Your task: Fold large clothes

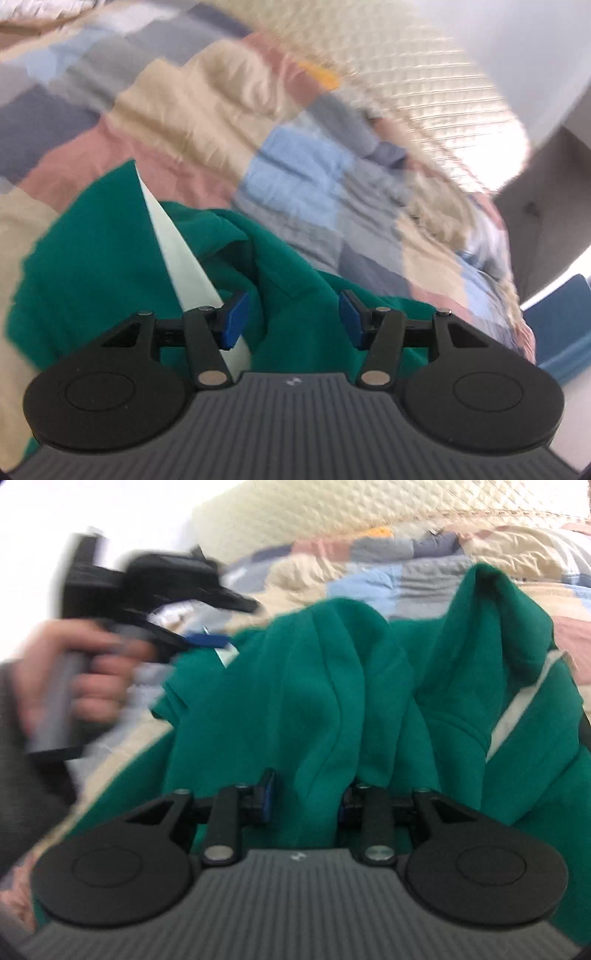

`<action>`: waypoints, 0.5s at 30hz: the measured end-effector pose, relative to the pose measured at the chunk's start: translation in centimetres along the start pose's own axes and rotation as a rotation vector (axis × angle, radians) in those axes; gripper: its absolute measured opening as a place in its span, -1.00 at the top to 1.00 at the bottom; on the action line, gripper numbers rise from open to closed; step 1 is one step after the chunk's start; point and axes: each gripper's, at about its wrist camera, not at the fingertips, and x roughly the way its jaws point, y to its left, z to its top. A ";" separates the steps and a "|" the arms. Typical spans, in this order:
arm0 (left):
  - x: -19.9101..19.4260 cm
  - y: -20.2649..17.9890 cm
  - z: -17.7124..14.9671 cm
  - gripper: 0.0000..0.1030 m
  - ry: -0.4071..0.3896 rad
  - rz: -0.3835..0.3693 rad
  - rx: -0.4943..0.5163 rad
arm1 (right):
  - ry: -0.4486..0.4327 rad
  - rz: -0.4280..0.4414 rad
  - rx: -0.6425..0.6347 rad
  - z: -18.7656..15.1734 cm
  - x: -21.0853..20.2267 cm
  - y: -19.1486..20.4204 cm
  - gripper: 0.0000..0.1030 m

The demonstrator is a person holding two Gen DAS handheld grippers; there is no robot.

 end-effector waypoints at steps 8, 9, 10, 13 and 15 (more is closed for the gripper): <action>5.9 -0.7 1.8 -0.11 0.051 -0.034 -0.020 | -0.270 0.104 0.203 2.6 -3.9 -5.5 -0.10; 6.3 -0.8 1.6 -0.05 0.056 -0.025 -0.005 | -0.300 0.108 0.249 2.7 -4.3 -6.4 -0.12; 6.7 -0.9 1.6 0.18 0.061 -0.017 0.014 | -0.333 0.109 0.301 2.8 -4.7 -7.4 -0.13; 6.8 -0.5 1.4 0.49 0.058 -0.025 0.031 | -0.365 0.049 0.410 2.7 -4.6 -9.6 -0.12; 6.0 -0.4 1.2 0.59 0.030 -0.052 0.044 | -0.311 -0.011 0.438 2.5 -3.4 -10.3 -0.12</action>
